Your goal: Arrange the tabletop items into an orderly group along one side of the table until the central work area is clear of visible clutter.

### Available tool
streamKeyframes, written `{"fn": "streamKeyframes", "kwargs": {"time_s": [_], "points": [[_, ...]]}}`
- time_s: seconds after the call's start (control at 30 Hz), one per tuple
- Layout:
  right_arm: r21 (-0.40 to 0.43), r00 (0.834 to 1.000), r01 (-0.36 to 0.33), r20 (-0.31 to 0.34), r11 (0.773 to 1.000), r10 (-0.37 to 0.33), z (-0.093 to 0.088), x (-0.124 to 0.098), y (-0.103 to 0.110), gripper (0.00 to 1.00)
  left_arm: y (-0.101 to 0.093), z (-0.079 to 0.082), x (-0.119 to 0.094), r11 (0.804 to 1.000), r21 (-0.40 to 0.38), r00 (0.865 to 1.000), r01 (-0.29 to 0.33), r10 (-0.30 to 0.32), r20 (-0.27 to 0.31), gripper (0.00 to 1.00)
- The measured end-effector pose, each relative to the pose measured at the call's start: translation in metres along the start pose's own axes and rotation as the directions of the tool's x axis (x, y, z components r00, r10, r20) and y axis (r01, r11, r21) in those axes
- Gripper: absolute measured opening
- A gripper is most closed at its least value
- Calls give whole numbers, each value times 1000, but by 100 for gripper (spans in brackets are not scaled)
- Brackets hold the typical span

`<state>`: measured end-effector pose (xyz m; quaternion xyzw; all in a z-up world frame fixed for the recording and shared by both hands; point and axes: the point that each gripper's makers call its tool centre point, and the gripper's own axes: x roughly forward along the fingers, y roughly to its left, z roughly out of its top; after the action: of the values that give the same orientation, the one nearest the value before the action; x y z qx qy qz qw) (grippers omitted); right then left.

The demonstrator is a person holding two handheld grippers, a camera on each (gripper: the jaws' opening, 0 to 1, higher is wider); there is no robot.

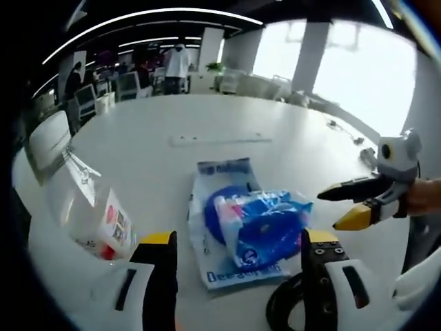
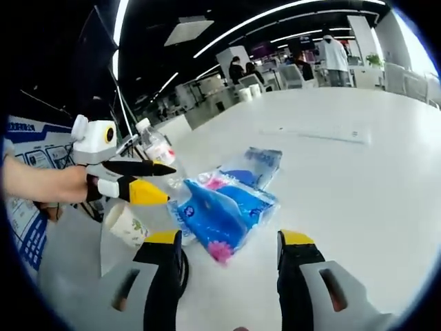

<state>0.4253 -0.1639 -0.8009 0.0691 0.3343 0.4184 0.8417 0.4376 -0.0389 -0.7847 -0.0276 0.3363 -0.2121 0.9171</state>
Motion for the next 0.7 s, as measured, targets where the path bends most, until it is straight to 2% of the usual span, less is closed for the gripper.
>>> {"fn": "streamKeyframes", "kwargs": {"time_s": [0.2, 0.4, 0.53, 0.63, 0.7], "points": [[21, 1000, 4, -3, 1000, -4, 0, 9, -2, 52, -4, -5, 8, 1000, 8, 999, 19, -19, -41, 61], [46, 1000, 4, -4, 999, -4, -1, 14, -4, 47, -5, -7, 11, 999, 27, 998, 27, -25, -65, 59], [57, 1000, 14, -9, 998, -13, -3, 17, -5, 46, -4, -7, 14, 1000, 16, 997, 27, -25, -77, 55], [62, 1000, 30, 3, 998, -30, -1, 18, -8, 44, -7, -8, 17, 998, -46, 996, 46, -50, -79, 53], [72, 1000, 31, -4, 997, -30, -2, 19, -8, 41, -8, -9, 17, 997, -48, 994, 56, -60, -89, 47]]}}
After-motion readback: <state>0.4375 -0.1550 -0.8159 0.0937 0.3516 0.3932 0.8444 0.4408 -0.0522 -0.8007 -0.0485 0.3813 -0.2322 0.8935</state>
